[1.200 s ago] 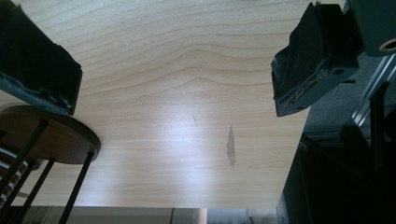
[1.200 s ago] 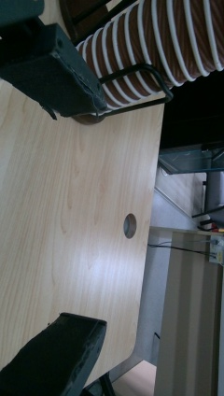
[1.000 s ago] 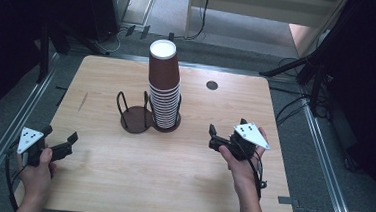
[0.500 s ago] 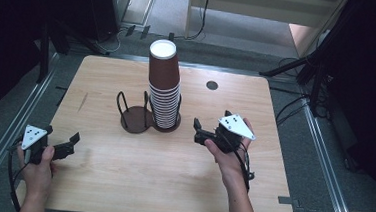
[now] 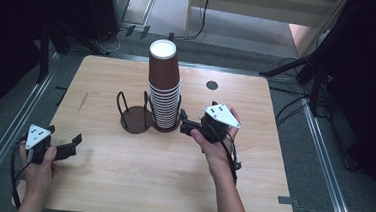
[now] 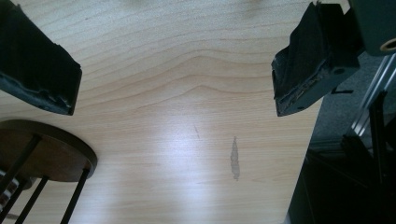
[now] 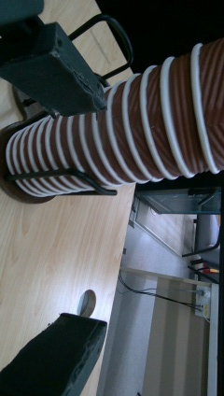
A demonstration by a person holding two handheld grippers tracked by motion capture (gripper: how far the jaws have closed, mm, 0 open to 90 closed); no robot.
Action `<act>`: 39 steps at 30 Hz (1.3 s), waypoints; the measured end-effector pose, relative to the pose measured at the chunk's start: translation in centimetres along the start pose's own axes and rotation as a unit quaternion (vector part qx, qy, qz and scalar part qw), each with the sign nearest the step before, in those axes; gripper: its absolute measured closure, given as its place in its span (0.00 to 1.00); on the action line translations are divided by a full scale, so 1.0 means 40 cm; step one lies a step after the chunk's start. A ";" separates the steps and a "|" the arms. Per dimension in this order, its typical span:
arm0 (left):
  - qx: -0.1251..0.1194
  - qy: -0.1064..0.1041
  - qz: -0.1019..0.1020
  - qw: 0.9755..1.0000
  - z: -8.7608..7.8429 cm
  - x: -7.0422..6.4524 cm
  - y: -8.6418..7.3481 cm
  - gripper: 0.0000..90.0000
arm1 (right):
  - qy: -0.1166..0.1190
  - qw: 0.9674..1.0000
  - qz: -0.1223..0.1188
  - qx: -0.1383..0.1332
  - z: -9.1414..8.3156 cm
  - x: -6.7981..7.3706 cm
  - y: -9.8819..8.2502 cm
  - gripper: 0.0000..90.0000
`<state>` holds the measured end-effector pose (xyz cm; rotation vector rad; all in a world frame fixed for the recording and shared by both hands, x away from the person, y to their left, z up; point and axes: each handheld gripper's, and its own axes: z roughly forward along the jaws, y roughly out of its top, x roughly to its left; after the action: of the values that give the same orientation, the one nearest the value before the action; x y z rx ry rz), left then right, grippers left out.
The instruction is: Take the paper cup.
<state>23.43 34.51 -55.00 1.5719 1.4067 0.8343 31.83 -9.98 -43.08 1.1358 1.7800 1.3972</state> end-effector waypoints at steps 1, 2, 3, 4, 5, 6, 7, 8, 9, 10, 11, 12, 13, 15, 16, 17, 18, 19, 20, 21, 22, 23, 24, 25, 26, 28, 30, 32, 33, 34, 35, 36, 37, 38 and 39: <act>0.002 0.001 -0.002 1.000 0.001 0.001 0.000 0.03 | 0.002 1.000 0.000 -0.001 0.003 0.004 0.004 0.00; 0.003 -0.001 -0.006 1.000 0.001 0.003 0.001 0.03 | 0.003 1.000 -0.001 -0.001 0.006 0.008 0.007 0.00; 0.002 -0.002 -0.012 1.000 0.001 0.006 0.000 0.03 | 0.004 1.000 -0.002 -0.002 0.008 0.012 0.011 0.00; 0.001 -0.001 -0.016 1.000 0.000 0.008 0.000 0.03 | 0.006 1.000 -0.004 -0.003 0.010 0.015 0.015 0.00; 0.001 -0.002 -0.017 1.000 0.000 0.009 0.000 0.03 | 0.008 1.000 -0.003 -0.005 0.011 0.019 0.019 0.00; 0.002 -0.002 -0.016 1.000 0.000 0.009 0.000 0.03 | 0.010 1.000 -0.004 -0.007 0.012 0.022 0.023 0.00; 0.004 -0.003 -0.015 1.000 0.000 0.007 0.001 0.03 | 0.013 1.000 -0.003 -0.007 0.013 0.024 0.025 0.00; 0.004 -0.001 -0.011 1.000 0.001 0.006 0.001 0.03 | 0.014 1.000 -0.002 -0.008 0.016 0.028 0.030 0.00; 0.007 -0.001 -0.008 1.000 0.001 0.004 0.001 0.03 | 0.014 1.000 -0.002 -0.008 0.016 0.028 0.030 0.00; 0.008 0.000 -0.005 1.000 0.002 0.003 0.001 0.03 | 0.016 1.000 -0.003 -0.008 0.018 0.029 0.032 0.00; 0.010 -0.001 -0.004 1.000 0.002 0.002 0.002 0.03 | 0.018 1.000 -0.006 -0.007 0.022 0.033 0.038 0.00; 0.010 -0.001 -0.005 1.000 0.003 0.002 0.002 0.03 | 0.018 1.000 -0.006 -0.007 0.022 0.033 0.038 0.00; 0.011 -0.003 -0.005 1.000 0.004 0.003 0.002 0.03 | 0.019 1.000 -0.006 -0.008 0.023 0.035 0.041 0.00; 0.013 -0.004 -0.008 1.000 0.004 0.005 0.003 0.03 | 0.024 1.000 -0.016 -0.013 0.025 0.040 0.046 0.00; 0.013 -0.003 -0.009 1.000 0.004 0.005 0.003 0.03 | 0.023 0.999 -0.018 -0.014 0.031 0.047 0.050 0.00; 0.012 -0.002 -0.009 1.000 0.004 0.005 0.003 0.03 | 0.023 0.999 -0.018 -0.014 0.031 0.047 0.050 0.00; 0.012 -0.002 -0.009 1.000 0.005 0.005 0.003 0.03 | 0.025 0.999 -0.017 -0.014 0.034 0.049 0.052 0.00; 0.011 -0.001 -0.008 1.000 0.005 0.004 0.003 0.03 | 0.025 0.999 -0.016 -0.014 0.037 0.052 0.054 0.00; 0.012 -0.002 -0.008 1.000 0.006 0.004 0.003 0.03 | 0.025 0.999 -0.017 -0.015 0.040 0.054 0.057 0.00; 0.012 -0.002 -0.008 1.000 0.006 0.004 0.003 0.03 | 0.026 0.999 -0.016 -0.015 0.043 0.057 0.060 0.00; 0.012 -0.001 -0.009 1.000 0.006 0.004 0.003 0.03 | 0.026 0.999 -0.016 -0.017 0.047 0.063 0.068 0.00; 0.012 -0.001 -0.009 1.000 0.006 0.004 0.003 0.03 | 0.026 0.999 -0.016 -0.017 0.047 0.063 0.068 0.00; 0.012 -0.001 -0.010 1.000 0.006 0.005 0.003 0.03 | 0.027 0.999 -0.016 -0.019 0.050 0.066 0.072 0.00; 0.012 -0.001 -0.010 1.000 0.006 0.005 0.003 0.03 | 0.029 0.999 -0.016 -0.019 0.052 0.069 0.077 0.00; 0.011 -0.001 -0.010 1.000 0.006 0.005 0.003 0.03 | 0.029 0.999 -0.017 -0.020 0.054 0.072 0.082 0.00; 0.012 -0.001 -0.011 1.000 0.006 0.005 0.003 0.03 | 0.029 0.999 -0.017 -0.023 0.058 0.078 0.092 0.00; 0.012 -0.002 -0.012 1.000 0.006 0.006 0.003 0.03 | 0.027 0.999 -0.019 -0.028 0.062 0.084 0.103 0.00; 0.011 -0.002 -0.012 1.000 0.006 0.006 0.003 0.03 | 0.024 0.999 -0.019 -0.027 0.064 0.086 0.107 0.00; 0.010 -0.002 -0.014 1.000 0.006 0.006 0.003 0.03 | 0.022 0.999 -0.023 -0.028 0.066 0.087 0.111 0.00; 0.011 -0.002 -0.015 1.000 0.005 0.006 0.003 0.03 | 0.025 0.999 -0.022 -0.030 0.067 0.090 0.116 0.00; 0.010 -0.002 -0.015 1.000 0.005 0.007 0.002 0.03 | 0.026 0.999 -0.023 -0.031 0.068 0.091 0.119 0.00; 0.010 -0.002 -0.015 1.000 0.005 0.007 0.003 0.03 | 0.024 0.999 -0.022 -0.032 0.070 0.094 0.122 0.00; 0.011 -0.002 -0.015 1.000 0.005 0.007 0.003 0.03 | 0.025 0.999 -0.020 -0.034 0.076 0.098 0.128 0.00; 0.011 -0.002 -0.015 1.000 0.005 0.007 0.003 0.03 | 0.025 0.999 -0.020 -0.034 0.076 0.098 0.128 0.00; 0.011 -0.002 -0.014 1.000 0.005 0.007 0.003 0.03 | 0.031 0.999 -0.018 -0.036 0.083 0.102 0.131 0.00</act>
<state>23.70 34.73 -55.01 1.5658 1.4359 0.8011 34.18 -4.43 -38.73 1.0285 1.7683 1.4782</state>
